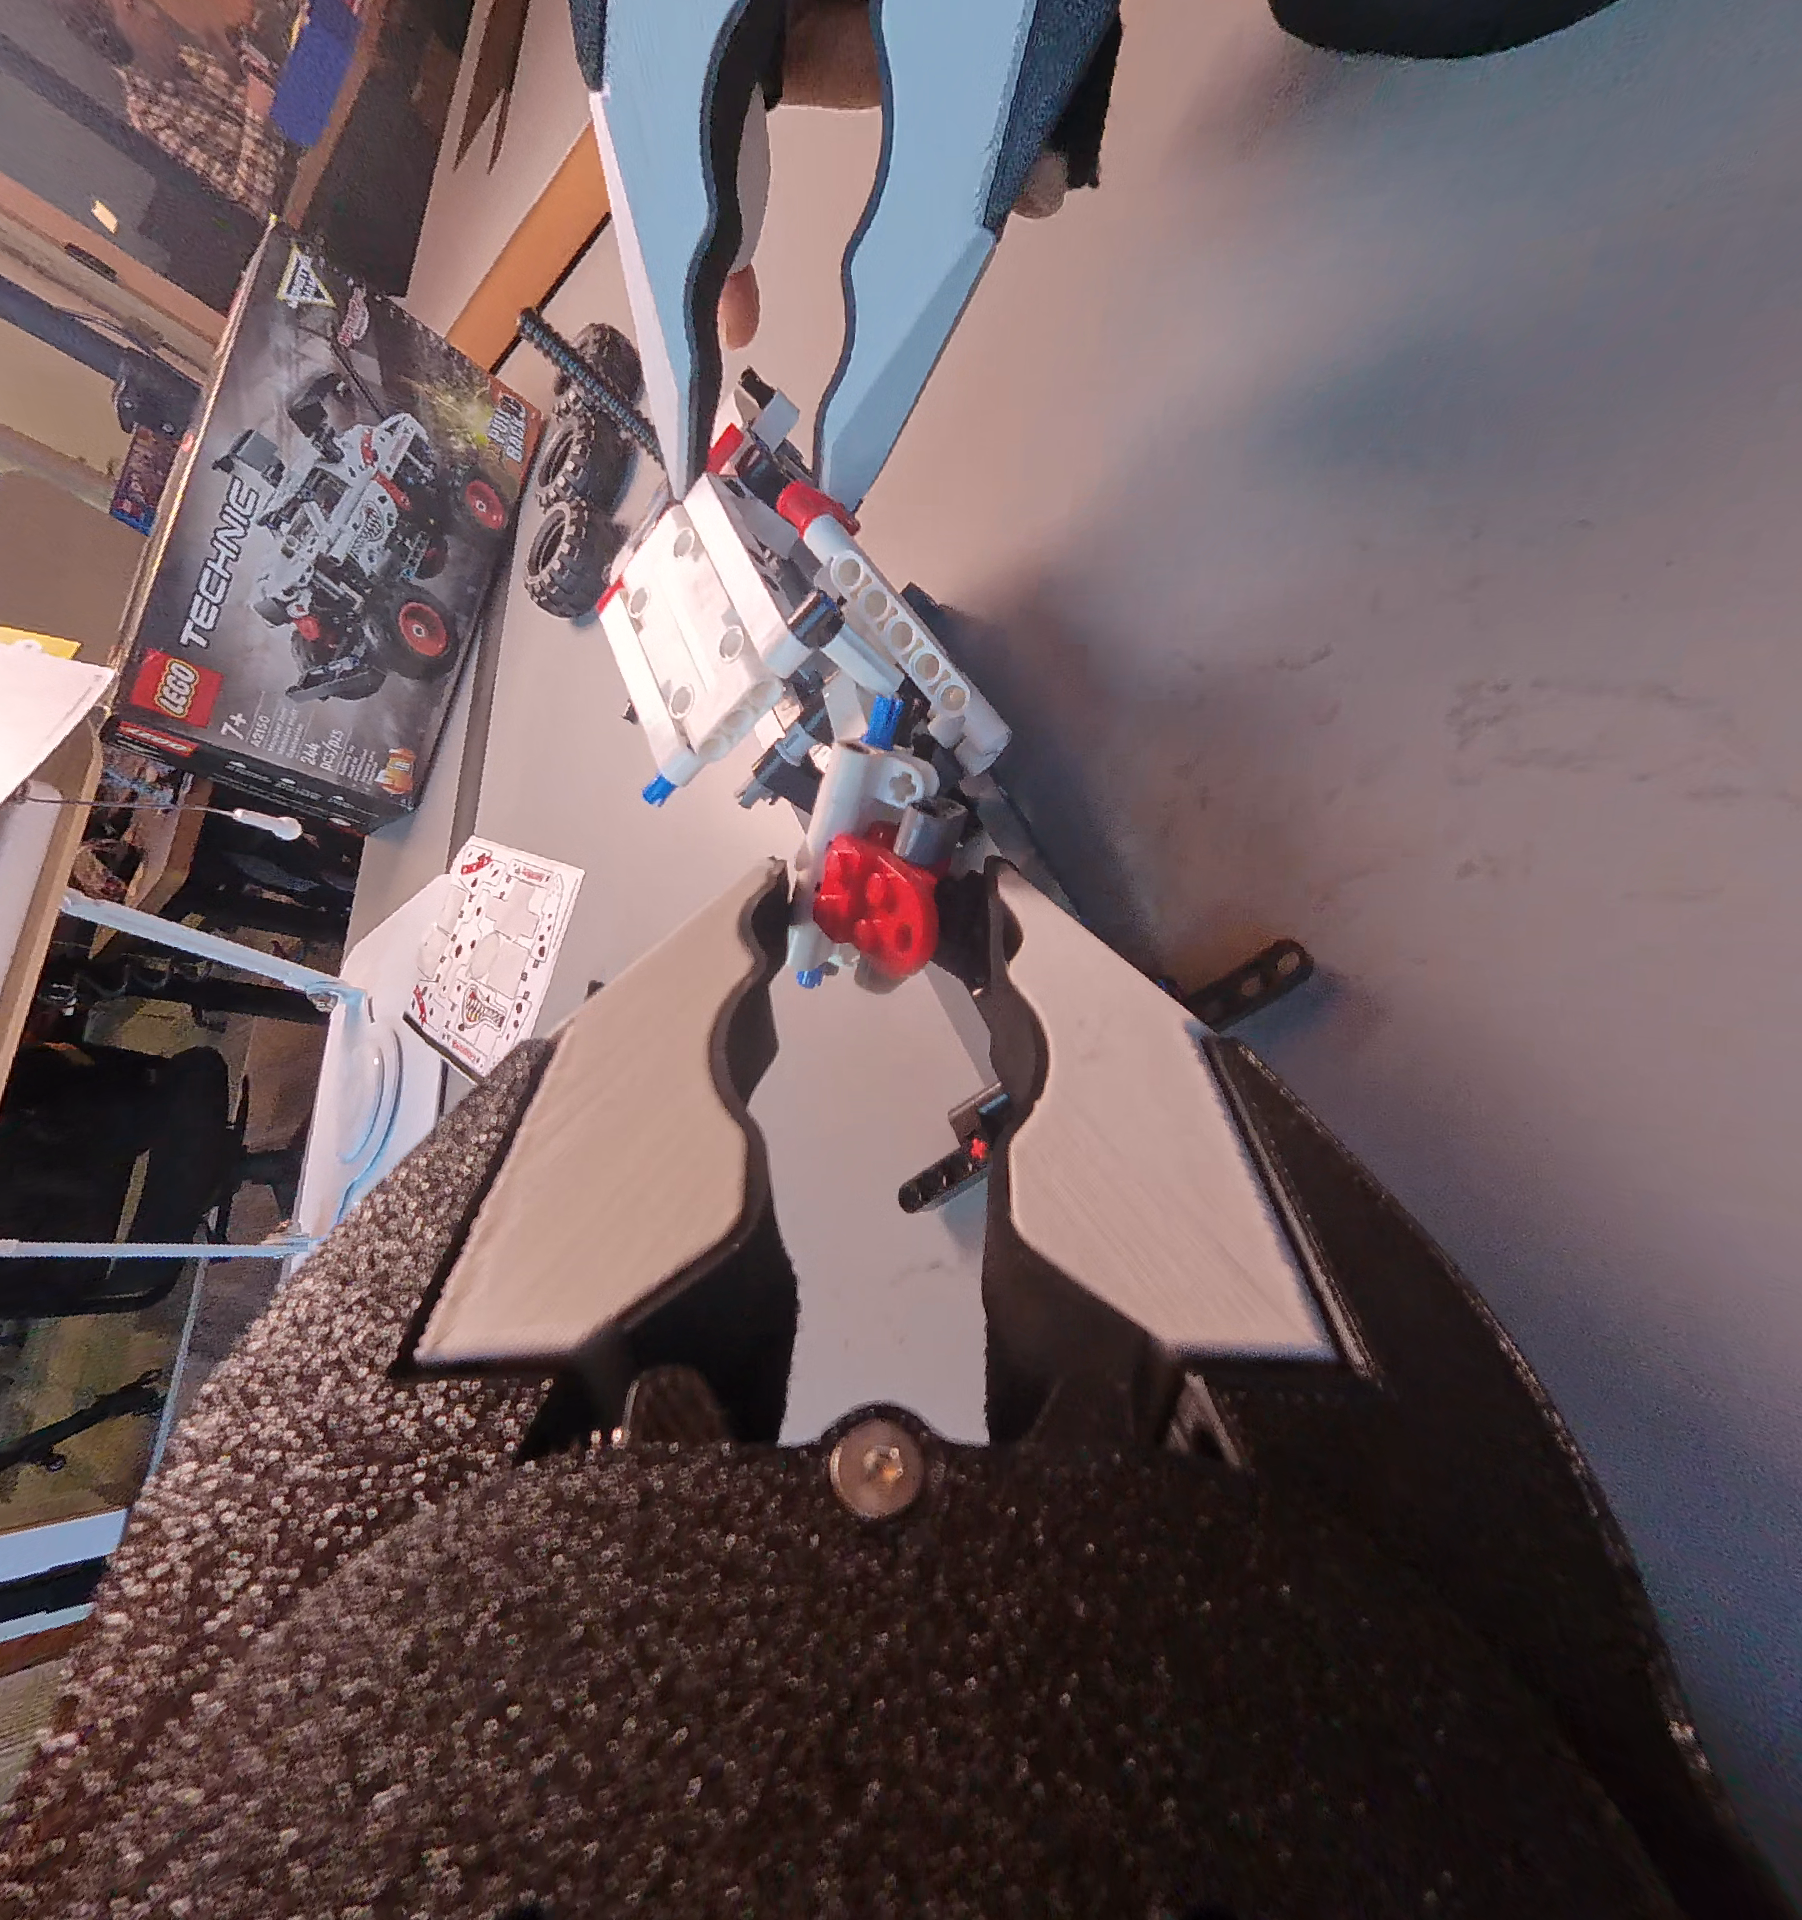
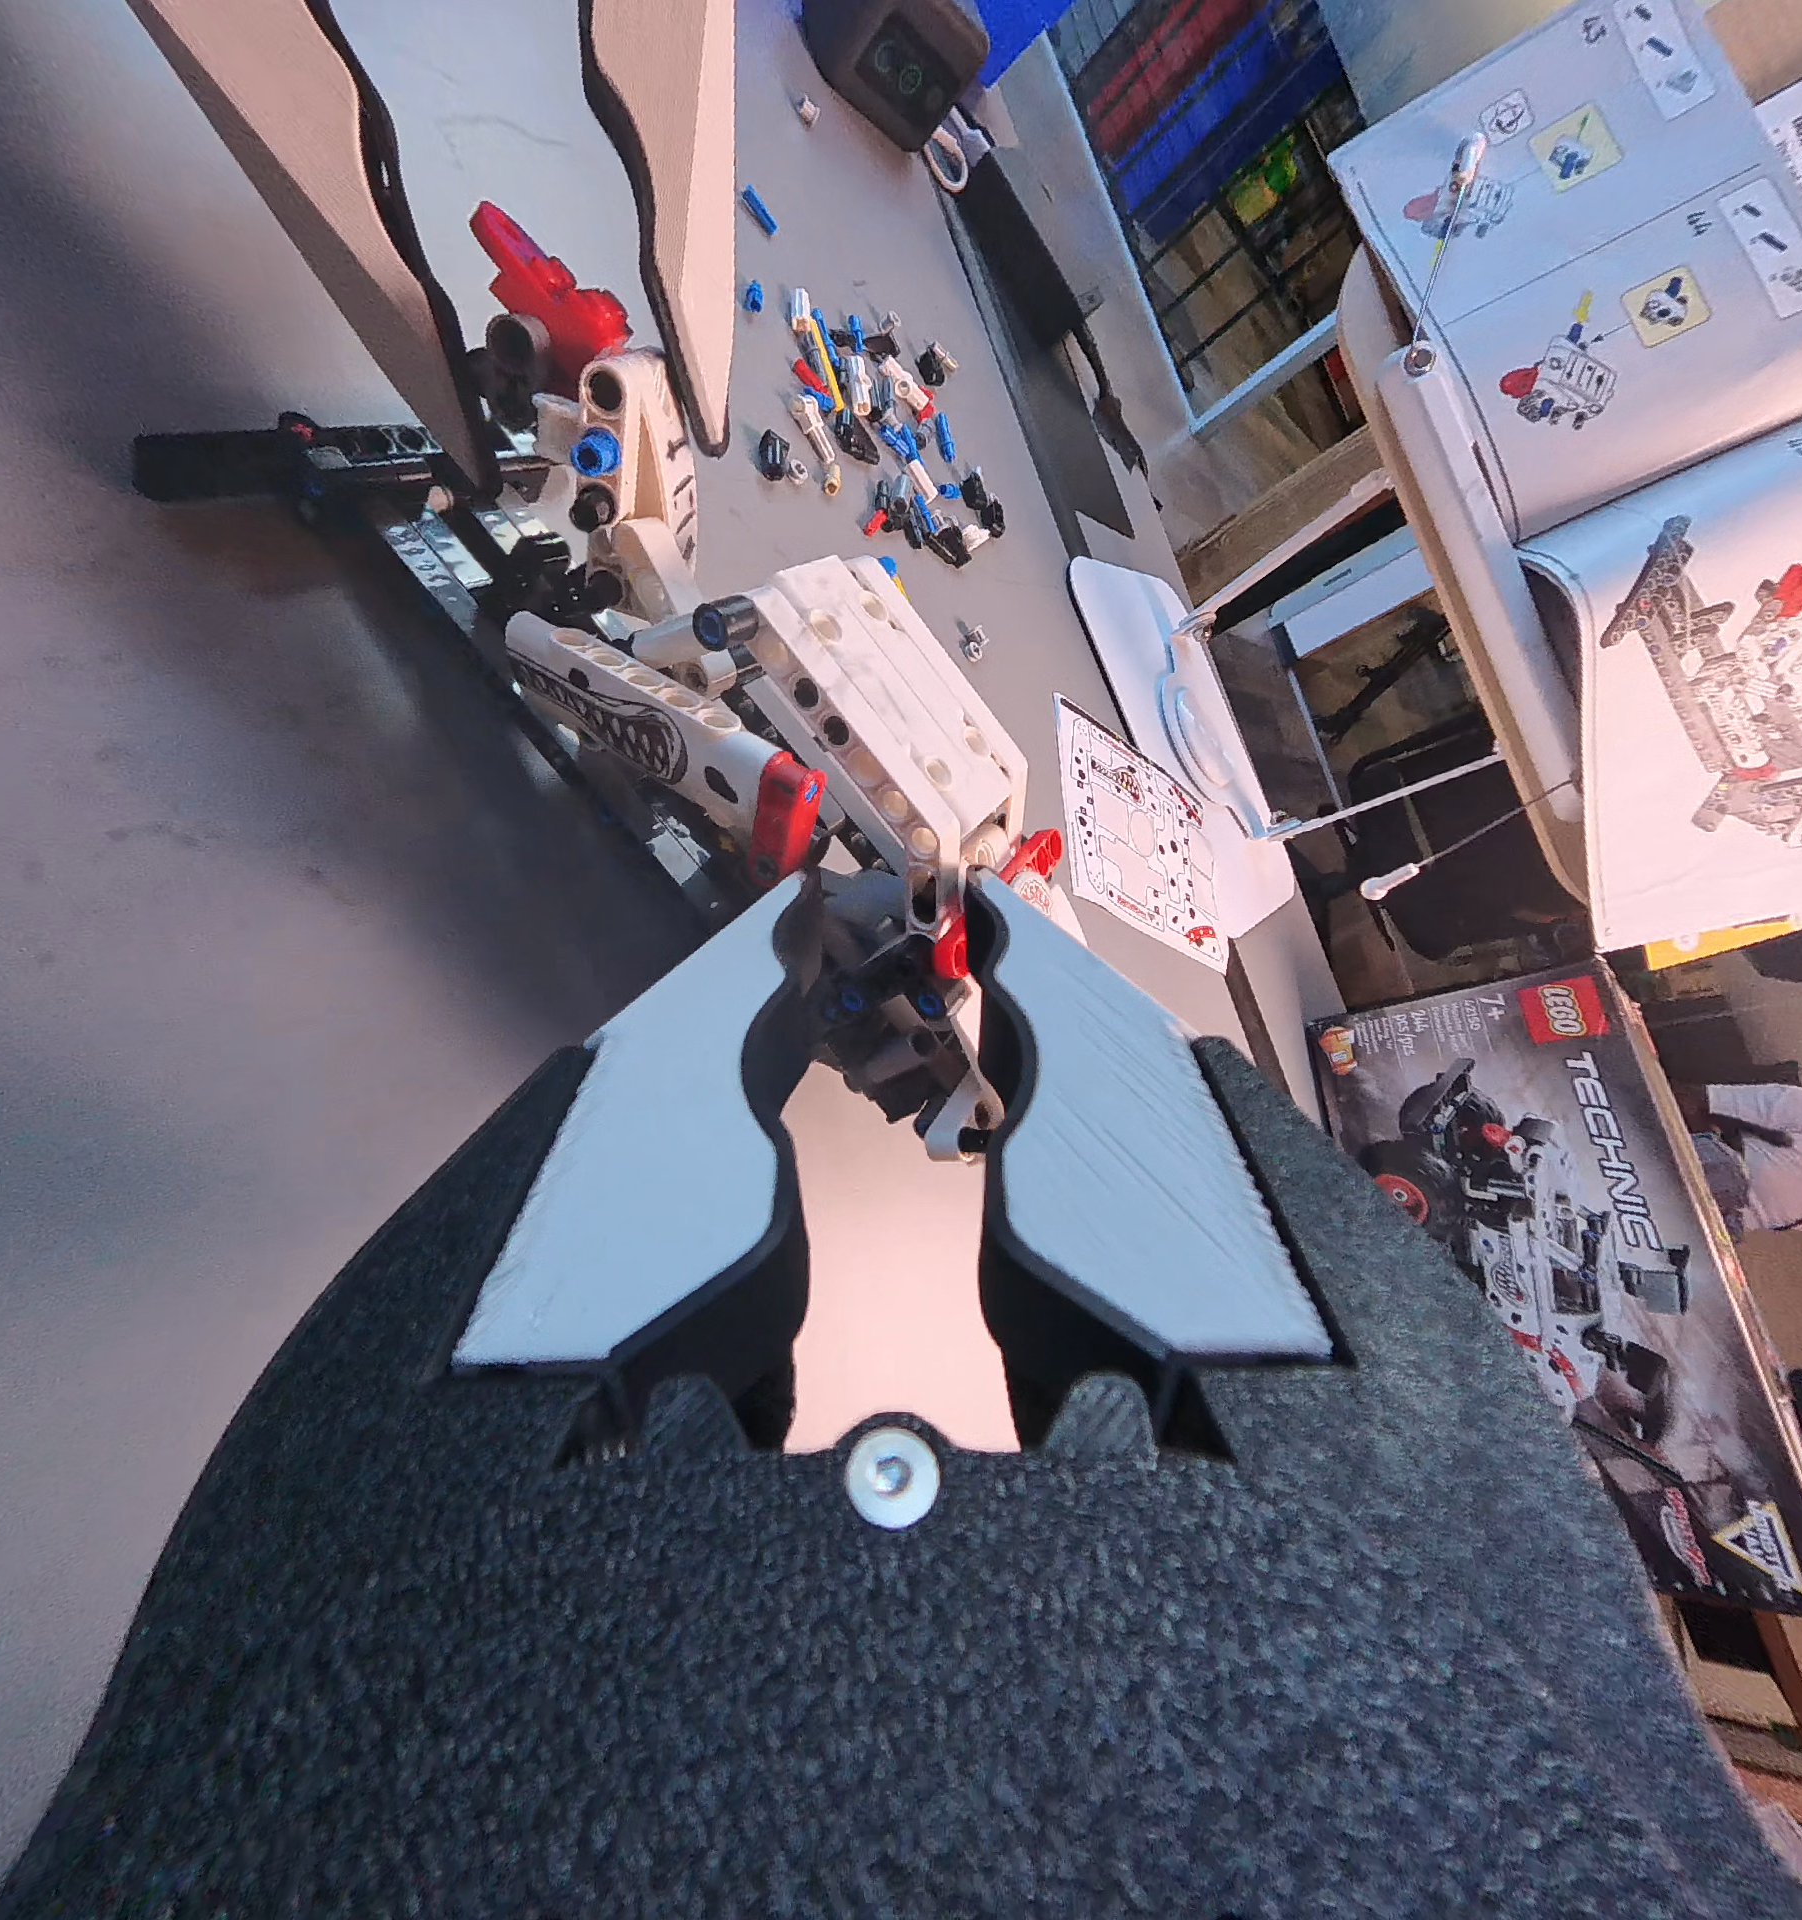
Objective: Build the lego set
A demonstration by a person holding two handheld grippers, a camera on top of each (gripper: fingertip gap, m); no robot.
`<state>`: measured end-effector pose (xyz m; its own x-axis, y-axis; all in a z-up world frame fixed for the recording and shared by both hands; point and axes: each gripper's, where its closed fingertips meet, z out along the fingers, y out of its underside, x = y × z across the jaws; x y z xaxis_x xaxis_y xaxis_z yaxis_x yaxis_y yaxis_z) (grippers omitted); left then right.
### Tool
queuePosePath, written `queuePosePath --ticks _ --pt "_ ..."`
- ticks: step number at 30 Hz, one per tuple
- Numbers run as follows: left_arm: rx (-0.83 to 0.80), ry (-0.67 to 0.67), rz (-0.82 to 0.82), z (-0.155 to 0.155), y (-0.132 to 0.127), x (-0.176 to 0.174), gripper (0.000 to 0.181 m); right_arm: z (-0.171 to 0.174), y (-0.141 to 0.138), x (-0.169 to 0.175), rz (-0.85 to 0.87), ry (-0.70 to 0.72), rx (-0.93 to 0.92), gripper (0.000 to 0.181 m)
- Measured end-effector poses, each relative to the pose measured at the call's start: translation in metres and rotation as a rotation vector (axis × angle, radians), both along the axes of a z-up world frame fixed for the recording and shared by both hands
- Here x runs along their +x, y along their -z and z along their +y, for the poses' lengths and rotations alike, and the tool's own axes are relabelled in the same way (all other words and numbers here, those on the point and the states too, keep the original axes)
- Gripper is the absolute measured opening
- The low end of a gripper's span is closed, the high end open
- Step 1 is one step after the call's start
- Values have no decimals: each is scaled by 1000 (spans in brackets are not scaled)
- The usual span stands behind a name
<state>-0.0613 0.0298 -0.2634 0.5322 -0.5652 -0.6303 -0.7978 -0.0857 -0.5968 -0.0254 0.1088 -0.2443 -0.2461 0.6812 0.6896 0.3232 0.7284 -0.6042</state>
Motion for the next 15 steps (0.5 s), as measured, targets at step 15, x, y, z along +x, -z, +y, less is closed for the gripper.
queuePosePath --ticks 15 --pt "23 -43 -17 4 -5 -10 37 -2 -1 6 35 -49 -95 24"
